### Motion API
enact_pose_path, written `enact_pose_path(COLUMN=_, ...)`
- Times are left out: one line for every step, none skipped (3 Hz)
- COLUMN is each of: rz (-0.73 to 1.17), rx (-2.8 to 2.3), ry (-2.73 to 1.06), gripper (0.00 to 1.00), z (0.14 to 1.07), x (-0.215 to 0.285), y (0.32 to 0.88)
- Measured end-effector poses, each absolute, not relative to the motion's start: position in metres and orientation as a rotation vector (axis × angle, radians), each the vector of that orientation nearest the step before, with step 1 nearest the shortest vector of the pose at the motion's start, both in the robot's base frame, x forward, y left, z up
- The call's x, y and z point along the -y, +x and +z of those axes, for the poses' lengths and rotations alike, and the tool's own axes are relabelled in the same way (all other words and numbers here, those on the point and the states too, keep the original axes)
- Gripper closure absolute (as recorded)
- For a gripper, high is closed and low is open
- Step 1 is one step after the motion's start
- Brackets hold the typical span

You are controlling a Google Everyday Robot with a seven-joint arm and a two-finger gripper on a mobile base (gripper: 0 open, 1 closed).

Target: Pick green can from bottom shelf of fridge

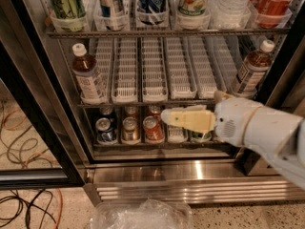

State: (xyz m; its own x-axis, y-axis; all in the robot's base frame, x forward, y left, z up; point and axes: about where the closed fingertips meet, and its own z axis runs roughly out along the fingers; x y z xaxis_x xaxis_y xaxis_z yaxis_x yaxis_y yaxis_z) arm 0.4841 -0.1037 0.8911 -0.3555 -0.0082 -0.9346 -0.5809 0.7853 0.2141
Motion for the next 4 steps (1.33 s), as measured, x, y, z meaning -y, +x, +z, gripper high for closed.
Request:
enact_pose_path(rz=0.686, rx=-1.862, ry=-0.430, gripper=0.00, z=0.842, x=0.066, y=0.480)
enact_pose_path(rz=0.696, rx=-1.854, ry=-0.446, gripper=0.00, z=0.842, x=0.052, y=0.480)
enact_pose_path(rz=0.675, rx=-1.828, ry=-0.450, gripper=0.00, z=0.848, x=0.056, y=0.482)
enact_pose_path(rz=0.643, rx=-1.812, ry=-0.382, gripper=0.00, z=0.819, x=0.069, y=0.475)
